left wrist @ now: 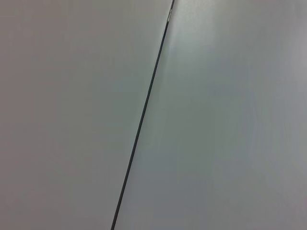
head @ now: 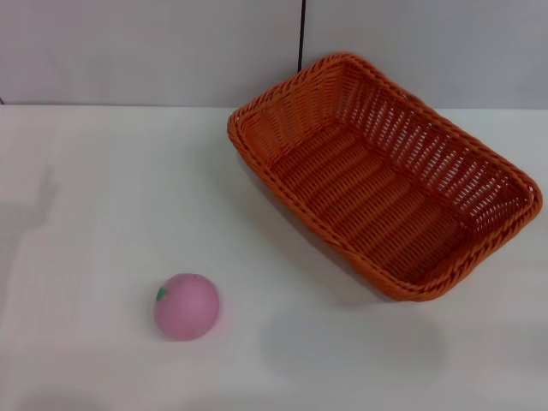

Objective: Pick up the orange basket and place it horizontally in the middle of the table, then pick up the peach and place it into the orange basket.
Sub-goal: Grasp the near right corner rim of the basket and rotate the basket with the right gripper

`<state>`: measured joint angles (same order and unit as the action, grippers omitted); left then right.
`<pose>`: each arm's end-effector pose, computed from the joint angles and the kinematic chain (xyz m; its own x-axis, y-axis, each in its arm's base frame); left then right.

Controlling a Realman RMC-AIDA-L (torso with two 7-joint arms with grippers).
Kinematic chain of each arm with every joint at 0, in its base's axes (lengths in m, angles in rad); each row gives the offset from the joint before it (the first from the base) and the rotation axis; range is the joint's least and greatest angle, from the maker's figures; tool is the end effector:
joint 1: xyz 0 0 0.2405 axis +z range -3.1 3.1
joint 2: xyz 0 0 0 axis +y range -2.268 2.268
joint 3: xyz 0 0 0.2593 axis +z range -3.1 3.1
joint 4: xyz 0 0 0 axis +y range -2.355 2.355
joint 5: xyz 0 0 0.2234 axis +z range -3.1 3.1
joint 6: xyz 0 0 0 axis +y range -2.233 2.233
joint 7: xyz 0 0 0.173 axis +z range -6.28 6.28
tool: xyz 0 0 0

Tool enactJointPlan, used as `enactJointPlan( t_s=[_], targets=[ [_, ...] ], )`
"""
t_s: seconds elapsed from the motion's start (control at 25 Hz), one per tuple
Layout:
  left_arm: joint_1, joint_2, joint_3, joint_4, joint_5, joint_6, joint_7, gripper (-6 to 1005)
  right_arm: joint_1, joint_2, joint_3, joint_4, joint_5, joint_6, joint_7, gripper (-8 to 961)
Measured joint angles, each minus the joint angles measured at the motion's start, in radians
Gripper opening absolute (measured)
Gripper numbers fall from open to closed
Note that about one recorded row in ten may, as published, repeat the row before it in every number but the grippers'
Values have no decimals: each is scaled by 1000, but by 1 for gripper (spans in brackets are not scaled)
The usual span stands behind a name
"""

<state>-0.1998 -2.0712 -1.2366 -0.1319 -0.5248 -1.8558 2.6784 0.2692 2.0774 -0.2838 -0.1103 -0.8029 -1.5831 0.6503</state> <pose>-0.3307 0.2542 0.0634 0.3950 -0.5235 0.7550 0.8171 -0.1756 -0.5492 0.3986 0.2757 0.1046 0.4146 0.4419 -0.7955 -0.9051 0.1094 -0.4109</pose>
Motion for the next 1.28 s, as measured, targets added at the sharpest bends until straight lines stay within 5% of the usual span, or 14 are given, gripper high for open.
enactJointPlan(
  t_s=[0.4, 0.64, 0.84, 1.0, 1.2, 1.28],
  targets=[
    [7, 3, 2, 11, 8, 1, -2, 806, -14, -5, -11, -103, -213, 3, 42, 587],
    [18, 4, 7, 13, 22, 1, -27, 806, -15, -21, -17, -382, -465, 9, 427, 588],
    [20, 6, 14, 14, 23, 1, -89, 805, 32, -79, -18, -733, -725, -28, 1009, 587],
    [20, 6, 16, 14, 23, 1, -94, 805, 139, -131, -19, -978, -989, -102, 1300, 588],
    [19, 7, 16, 15, 23, 4, -95, 805, 414, -224, -37, -1048, -1454, -229, 1482, 587],
    [19, 6, 16, 16, 23, 10, -95, 805, 458, -233, -63, -1035, -1532, -233, 1487, 587]
  ],
)
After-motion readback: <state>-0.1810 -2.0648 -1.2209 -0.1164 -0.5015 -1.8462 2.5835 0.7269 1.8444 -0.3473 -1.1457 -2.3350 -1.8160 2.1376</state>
